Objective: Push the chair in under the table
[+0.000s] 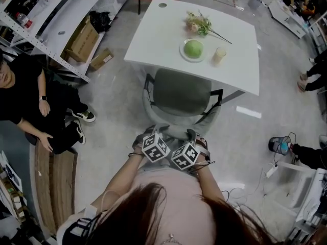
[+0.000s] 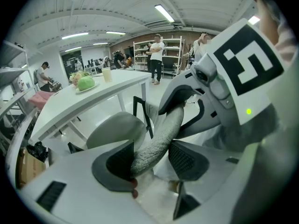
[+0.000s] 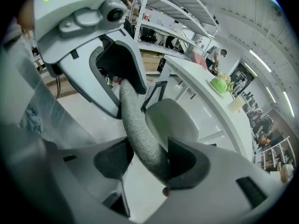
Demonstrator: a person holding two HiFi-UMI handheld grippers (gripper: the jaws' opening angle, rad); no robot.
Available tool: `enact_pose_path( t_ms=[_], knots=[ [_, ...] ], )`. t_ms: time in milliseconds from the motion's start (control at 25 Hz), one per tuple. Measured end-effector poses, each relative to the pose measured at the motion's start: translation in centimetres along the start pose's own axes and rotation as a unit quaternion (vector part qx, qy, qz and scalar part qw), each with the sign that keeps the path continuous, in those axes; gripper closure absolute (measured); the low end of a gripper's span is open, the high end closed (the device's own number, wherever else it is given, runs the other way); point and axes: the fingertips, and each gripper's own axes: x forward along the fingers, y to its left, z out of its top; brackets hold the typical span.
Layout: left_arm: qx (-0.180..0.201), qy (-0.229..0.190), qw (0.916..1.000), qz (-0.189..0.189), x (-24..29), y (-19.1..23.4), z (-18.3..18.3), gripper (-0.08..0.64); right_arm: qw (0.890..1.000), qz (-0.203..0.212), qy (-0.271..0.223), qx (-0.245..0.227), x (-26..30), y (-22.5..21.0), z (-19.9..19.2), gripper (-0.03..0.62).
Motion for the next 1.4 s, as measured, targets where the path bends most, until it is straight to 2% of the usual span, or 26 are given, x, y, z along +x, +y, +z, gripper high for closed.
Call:
enact_pose_path(
  t_ms=[600,1400],
  knots=[
    [-0.008,0.01,0.9999,-0.005,1.0,2.5,1.7,0.325,1.0,0.023,0.011,-0.001,1.1,-2.8,0.9,0.36],
    [-0.015,0.015,0.9998,-0.003,2.6,5.6,3.8,0.325,1.0,0.021,0.007,-0.012,2.7,-6.5,1.8,0.36]
  ],
)
